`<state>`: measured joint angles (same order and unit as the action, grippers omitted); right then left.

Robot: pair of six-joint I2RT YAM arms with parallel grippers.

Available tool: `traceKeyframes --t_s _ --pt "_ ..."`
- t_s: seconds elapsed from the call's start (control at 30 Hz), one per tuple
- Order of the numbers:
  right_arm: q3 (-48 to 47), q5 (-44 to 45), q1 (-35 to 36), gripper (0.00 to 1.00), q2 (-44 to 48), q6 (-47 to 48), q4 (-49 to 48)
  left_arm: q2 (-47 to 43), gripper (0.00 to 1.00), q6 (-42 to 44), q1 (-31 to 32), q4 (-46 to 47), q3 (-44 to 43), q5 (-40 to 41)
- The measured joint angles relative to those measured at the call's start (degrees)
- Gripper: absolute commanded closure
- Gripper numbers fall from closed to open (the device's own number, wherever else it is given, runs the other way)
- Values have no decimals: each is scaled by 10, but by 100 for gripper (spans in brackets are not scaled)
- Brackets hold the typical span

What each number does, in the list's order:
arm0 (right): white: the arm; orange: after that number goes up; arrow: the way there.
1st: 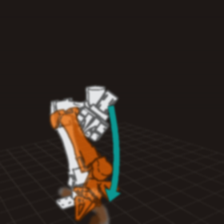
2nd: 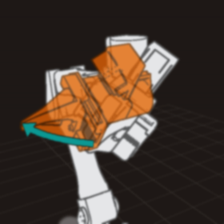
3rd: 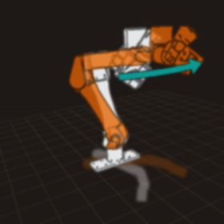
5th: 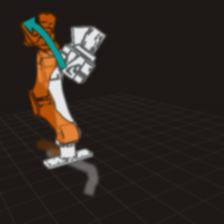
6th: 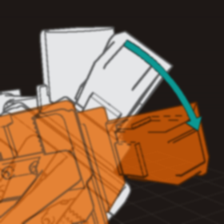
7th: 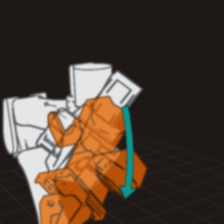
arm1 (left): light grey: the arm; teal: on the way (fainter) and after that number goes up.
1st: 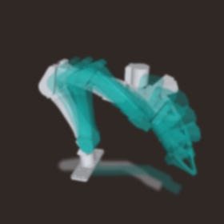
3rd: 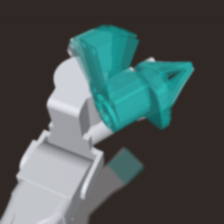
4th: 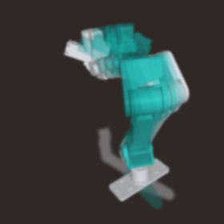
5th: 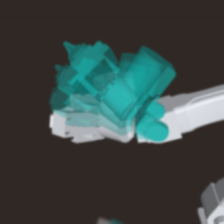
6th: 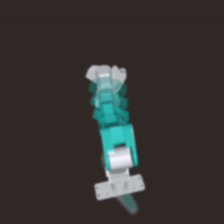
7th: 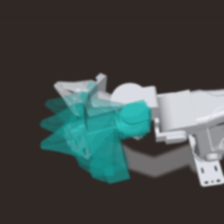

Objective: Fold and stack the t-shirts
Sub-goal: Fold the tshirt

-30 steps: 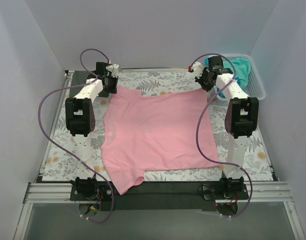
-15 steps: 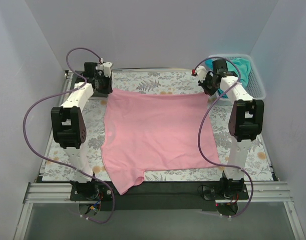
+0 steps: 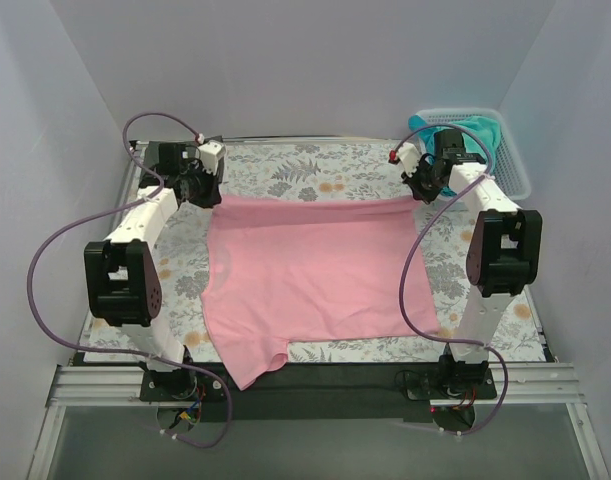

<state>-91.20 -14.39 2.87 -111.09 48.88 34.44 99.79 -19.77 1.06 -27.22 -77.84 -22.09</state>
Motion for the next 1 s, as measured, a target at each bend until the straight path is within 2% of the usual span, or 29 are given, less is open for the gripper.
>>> traceKeyframes --t_s 0.47,0.73,1.0 --pt "83 -6 0 99 26 28 1 -76 100 31 -1 -28 123 -27" --pt "130 -7 0 99 35 40 0 -82 100 48 -1 -31 181 -25" --pt "143 -5 0 99 24 41 0 -60 100 50 -1 -23 191 -23"
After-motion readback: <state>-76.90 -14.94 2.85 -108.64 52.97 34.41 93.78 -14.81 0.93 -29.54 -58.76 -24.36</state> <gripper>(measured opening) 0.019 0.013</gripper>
